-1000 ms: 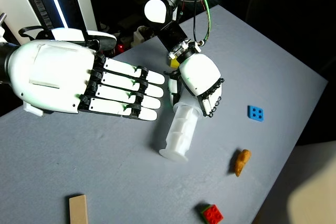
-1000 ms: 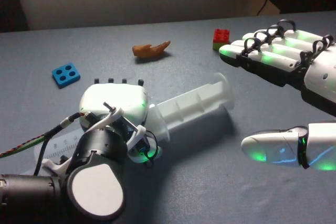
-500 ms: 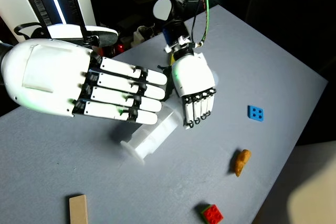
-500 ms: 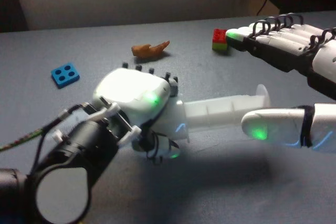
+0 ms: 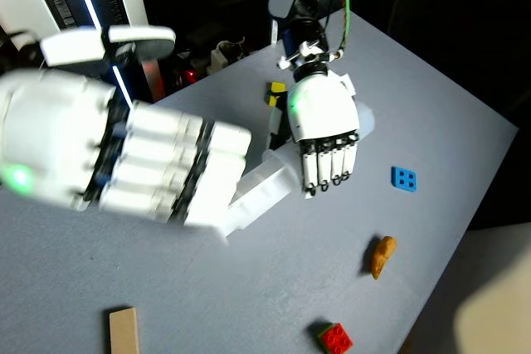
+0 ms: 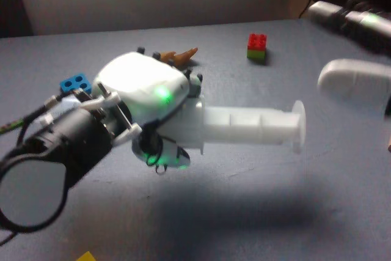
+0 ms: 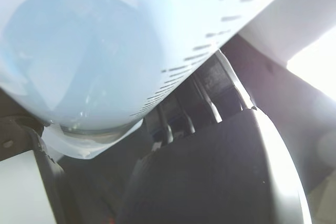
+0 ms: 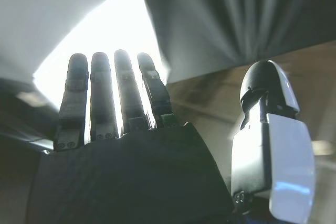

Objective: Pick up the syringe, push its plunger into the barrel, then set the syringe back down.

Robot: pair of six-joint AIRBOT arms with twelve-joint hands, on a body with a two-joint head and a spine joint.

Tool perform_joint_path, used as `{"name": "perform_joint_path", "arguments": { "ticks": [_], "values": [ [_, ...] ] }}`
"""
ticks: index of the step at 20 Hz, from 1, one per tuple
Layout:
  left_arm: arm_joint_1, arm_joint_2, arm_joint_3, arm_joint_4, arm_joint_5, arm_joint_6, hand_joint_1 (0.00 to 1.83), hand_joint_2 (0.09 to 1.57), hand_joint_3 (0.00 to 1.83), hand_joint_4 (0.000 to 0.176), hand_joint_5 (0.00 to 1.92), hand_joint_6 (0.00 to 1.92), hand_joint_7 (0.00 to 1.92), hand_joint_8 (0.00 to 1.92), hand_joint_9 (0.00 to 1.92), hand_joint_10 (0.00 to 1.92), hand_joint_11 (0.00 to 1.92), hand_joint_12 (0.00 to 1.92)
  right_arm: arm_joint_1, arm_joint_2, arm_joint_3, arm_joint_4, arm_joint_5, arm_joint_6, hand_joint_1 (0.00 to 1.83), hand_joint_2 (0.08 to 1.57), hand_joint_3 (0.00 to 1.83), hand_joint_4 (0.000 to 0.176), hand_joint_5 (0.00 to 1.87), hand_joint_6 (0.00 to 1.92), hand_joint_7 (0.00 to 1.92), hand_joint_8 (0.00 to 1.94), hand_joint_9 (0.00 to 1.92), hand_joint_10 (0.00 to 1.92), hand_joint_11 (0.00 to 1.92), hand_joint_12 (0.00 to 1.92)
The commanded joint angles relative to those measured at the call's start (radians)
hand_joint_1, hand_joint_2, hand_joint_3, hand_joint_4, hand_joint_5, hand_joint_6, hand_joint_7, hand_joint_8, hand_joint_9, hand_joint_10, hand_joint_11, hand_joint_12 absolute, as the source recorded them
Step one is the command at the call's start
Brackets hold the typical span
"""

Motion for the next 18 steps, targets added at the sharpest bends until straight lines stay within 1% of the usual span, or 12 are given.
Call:
{"name": "perform_joint_path", "arguments": {
  "ticks": [1,2,4,6,8,10,11,12,14,15,16,18],
  "values": [
    [-0.028,0.006,0.007,0.067,0.096,0.001,1.38,1.11,0.00,0.000,0.99,0.76,0.91,1.11,0.93,1.30,0.89,1.35,0.012,-0.005,-0.001,0.034,0.107,-0.021,0.06,1.02,0.00,0.000,0.09,0.00,0.12,0.00,0.11,0.00,0.00,0.32],
    [-0.040,0.012,0.012,0.067,0.088,0.001,1.38,1.11,0.00,0.000,1.00,0.80,0.91,1.09,0.93,1.28,0.86,1.37,-0.002,-0.015,-0.001,0.070,0.130,-0.034,0.04,1.03,0.00,0.000,0.06,0.00,0.09,0.00,0.09,0.00,0.00,0.21],
    [-0.052,0.021,0.015,0.067,0.078,0.001,1.38,1.11,0.00,0.000,0.97,0.85,0.93,1.04,0.97,1.23,0.89,1.32,-0.029,-0.036,-0.004,0.101,0.170,-0.045,0.03,1.03,0.00,0.000,0.07,0.00,0.10,0.00,0.10,0.01,0.00,0.25],
    [-0.065,0.023,0.014,0.067,0.076,0.001,1.38,1.12,0.00,0.000,0.91,0.94,0.92,1.07,0.96,1.25,0.89,1.31,-0.056,-0.072,-0.008,0.179,0.195,-0.039,0.03,1.03,0.00,0.000,0.06,0.00,0.09,0.00,0.09,0.00,0.00,0.23],
    [-0.077,0.025,0.011,0.067,0.074,0.001,1.38,1.12,0.00,0.000,0.94,0.92,0.92,1.06,0.95,1.26,0.88,1.32,-0.064,-0.118,-0.008,0.254,0.223,-0.039,0.01,1.04,0.00,0.000,0.05,0.00,0.08,0.00,0.08,0.00,0.00,0.20],
    [-0.085,0.031,0.007,0.067,0.068,0.000,1.38,1.12,0.00,0.000,0.96,0.89,0.90,1.09,0.92,1.30,0.85,1.34,-0.044,-0.159,-0.010,0.319,0.255,-0.042,0.05,1.03,0.00,0.000,0.07,0.00,0.10,0.00,0.10,0.00,0.00,0.24],
    [-0.090,0.034,0.005,0.067,0.065,0.000,1.38,1.12,0.00,0.000,0.93,0.93,0.90,1.08,0.93,1.28,0.87,1.32,-0.026,-0.182,-0.013,0.376,0.275,-0.054,0.04,1.03,0.00,0.000,0.06,0.00,0.09,0.00,0.09,0.00,0.00,0.24],
    [-0.095,0.036,0.004,0.067,0.063,0.000,1.38,1.12,0.00,0.000,0.90,0.98,0.92,1.06,0.95,1.25,0.87,1.30,0.003,-0.210,-0.017,0.474,0.276,-0.083,0.03,1.03,0.00,0.000,0.06,0.00,0.09,0.00,0.09,0.00,0.00,0.24],
    [-0.100,0.038,0.004,0.067,0.056,-0.001,1.38,1.13,0.00,0.000,0.89,0.98,0.91,1.09,0.95,1.25,0.92,1.23,0.029,-0.246,-0.017,0.565,0.267,-0.110,0.04,1.03,0.00,0.000,0.07,0.00,0.09,0.00,0.09,0.00,0.00,0.22],
    [-0.103,0.038,0.003,0.067,0.054,-0.001,1.37,1.14,0.00,0.000,0.88,0.98,0.87,1.16,0.91,1.32,0.89,1.29,0.031,-0.261,-0.017,0.570,0.261,-0.110,0.05,1.03,0.00,0.000,0.06,0.00,0.09,0.00,0.09,0.00,0.00,0.23],
    [-0.104,0.039,0.003,0.067,0.054,-0.001,1.37,1.14,0.00,0.000,0.91,0.95,0.87,1.16,0.90,1.32,0.88,1.30,0.033,-0.274,-0.017,0.569,0.255,-0.111,0.04,1.03,0.00,0.000,0.05,0.00,0.08,0.00,0.09,0.00,0.00,0.25],
    [-0.106,0.039,0.001,0.067,0.054,-0.001,1.37,1.14,0.00,0.000,0.90,0.96,0.88,1.15,0.91,1.32,0.88,1.30,0.050,-0.299,-0.017,0.569,0.250,-0.123,0.01,1.04,0.00,0.000,0.04,0.00,0.07,0.00,0.08,0.00,0.00,0.20]
  ]
}}
